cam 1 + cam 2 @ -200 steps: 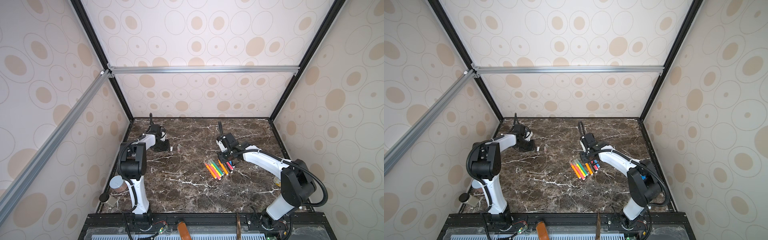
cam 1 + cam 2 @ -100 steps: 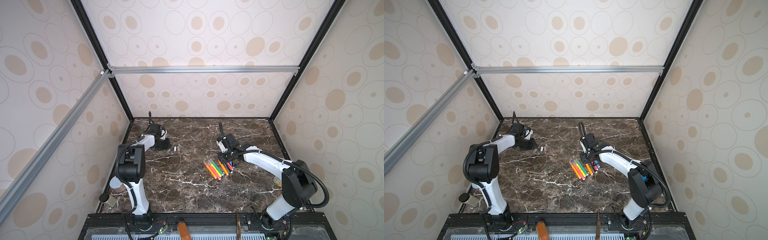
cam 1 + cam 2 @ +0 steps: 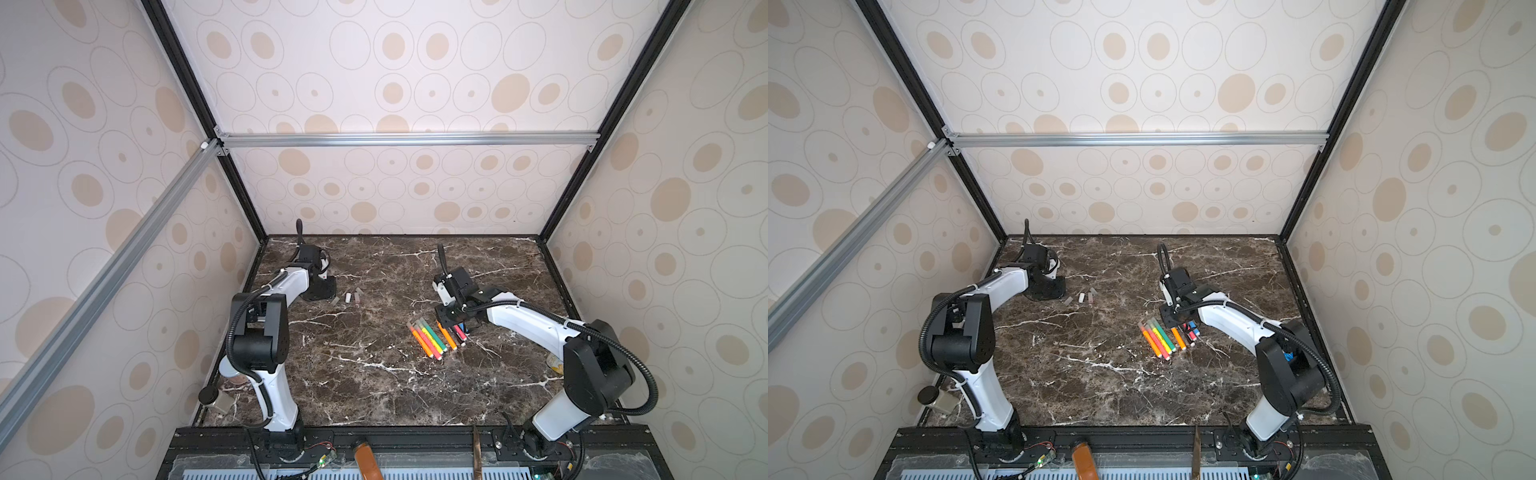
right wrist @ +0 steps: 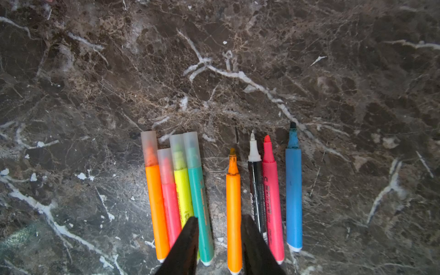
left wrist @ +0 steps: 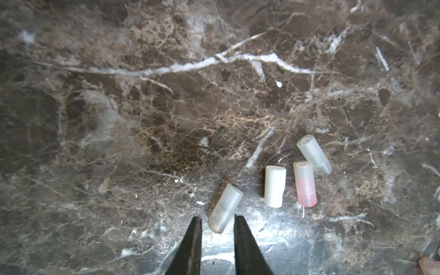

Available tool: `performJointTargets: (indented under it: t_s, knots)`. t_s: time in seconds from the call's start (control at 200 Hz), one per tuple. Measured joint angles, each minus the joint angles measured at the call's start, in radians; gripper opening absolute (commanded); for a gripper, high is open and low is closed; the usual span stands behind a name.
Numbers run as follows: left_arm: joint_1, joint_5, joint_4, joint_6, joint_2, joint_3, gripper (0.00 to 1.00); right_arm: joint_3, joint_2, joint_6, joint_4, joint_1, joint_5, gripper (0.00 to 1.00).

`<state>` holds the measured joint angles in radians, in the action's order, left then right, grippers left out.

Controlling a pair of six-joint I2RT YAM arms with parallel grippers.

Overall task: Remove pen caps from pens
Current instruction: Move the pen cap to the top-left of the table.

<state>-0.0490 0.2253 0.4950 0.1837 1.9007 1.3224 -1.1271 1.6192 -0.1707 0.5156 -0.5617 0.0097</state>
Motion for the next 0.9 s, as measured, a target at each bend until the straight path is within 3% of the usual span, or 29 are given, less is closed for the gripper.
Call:
performJointTargets:
  t_s: [0.605, 0.9]
  knots:
    - [-0.033, -0.002, 0.017, -0.017, 0.060, 0.008, 0.16, 0.012, 0.000, 0.000, -0.004, 0.000, 0.001, 0.33]
    - [-0.036, 0.052, 0.002, -0.016, 0.067, 0.008, 0.15, 0.012, 0.000, 0.000, -0.007, 0.000, 0.001, 0.33]
